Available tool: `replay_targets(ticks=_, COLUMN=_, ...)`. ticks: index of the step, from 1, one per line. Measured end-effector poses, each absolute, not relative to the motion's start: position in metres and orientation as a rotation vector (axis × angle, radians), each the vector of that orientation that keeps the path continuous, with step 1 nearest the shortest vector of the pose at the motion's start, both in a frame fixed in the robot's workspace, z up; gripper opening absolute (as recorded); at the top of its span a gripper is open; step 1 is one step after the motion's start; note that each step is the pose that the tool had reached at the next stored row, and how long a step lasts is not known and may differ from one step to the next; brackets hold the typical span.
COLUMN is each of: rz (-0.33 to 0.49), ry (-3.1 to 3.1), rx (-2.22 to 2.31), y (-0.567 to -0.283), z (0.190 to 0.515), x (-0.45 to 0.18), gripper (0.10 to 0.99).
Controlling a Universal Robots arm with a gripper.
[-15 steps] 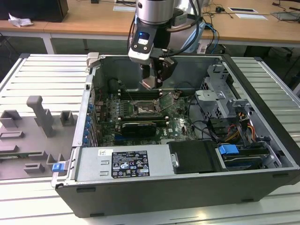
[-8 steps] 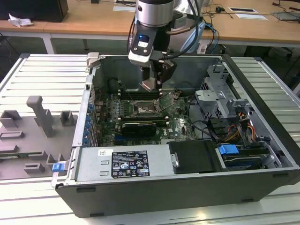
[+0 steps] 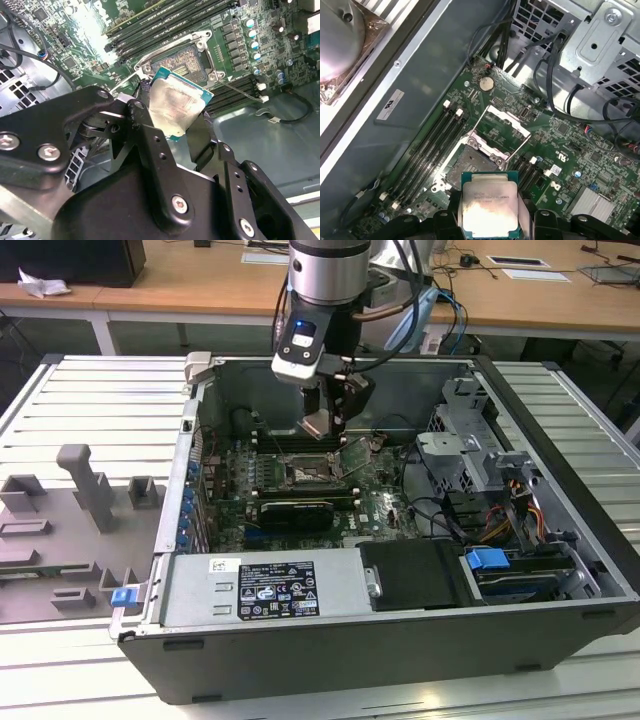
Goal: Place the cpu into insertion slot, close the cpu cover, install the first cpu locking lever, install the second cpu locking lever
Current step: 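Place the cpu into insertion slot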
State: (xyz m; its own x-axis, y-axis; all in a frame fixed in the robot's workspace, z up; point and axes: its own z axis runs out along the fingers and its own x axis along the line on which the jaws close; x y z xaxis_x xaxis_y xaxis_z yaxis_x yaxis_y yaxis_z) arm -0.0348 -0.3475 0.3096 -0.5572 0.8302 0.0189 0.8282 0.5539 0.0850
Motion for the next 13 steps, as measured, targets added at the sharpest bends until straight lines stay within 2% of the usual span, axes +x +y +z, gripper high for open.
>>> replay_targets(ticks=13, rz=0.129, ry=2.713, rx=1.530, y=-0.3429, z=0.3040, x=-0.0349, gripper=0.529)
